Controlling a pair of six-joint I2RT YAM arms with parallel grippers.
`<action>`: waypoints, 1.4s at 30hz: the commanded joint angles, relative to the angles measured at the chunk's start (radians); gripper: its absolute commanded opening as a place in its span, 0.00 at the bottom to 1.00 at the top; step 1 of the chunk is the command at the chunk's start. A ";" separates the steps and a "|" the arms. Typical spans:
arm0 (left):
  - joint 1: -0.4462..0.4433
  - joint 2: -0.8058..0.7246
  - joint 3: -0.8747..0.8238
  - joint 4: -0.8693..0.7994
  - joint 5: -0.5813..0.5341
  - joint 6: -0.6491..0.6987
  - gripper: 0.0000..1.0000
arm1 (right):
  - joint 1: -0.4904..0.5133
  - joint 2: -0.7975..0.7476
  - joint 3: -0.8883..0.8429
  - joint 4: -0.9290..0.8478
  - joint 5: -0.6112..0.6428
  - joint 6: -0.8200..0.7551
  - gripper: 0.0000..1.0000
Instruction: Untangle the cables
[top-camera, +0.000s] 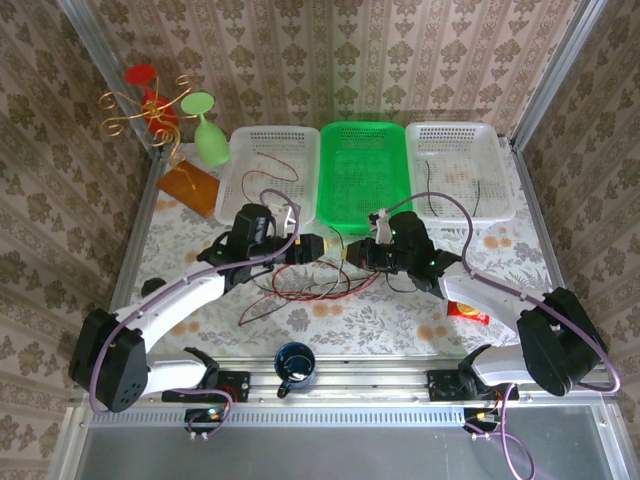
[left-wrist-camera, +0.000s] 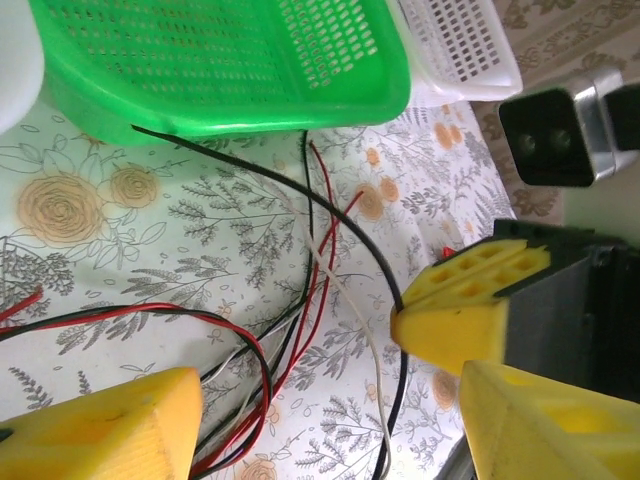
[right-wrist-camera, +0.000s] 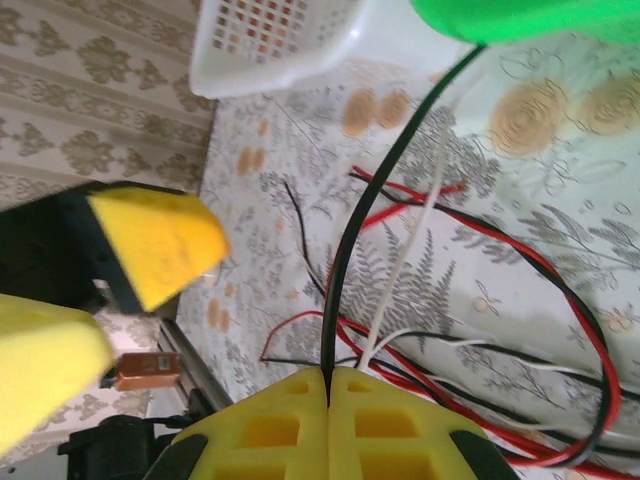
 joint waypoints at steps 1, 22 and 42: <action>0.007 -0.014 -0.039 0.159 0.103 0.000 0.68 | -0.015 -0.025 -0.009 0.109 -0.030 0.022 0.00; -0.006 0.099 -0.083 0.463 0.244 -0.125 0.60 | -0.067 -0.010 0.016 0.339 -0.136 0.096 0.00; 0.039 0.321 -0.084 1.260 0.302 -0.629 0.52 | -0.153 -0.117 0.014 0.424 -0.276 -0.073 0.00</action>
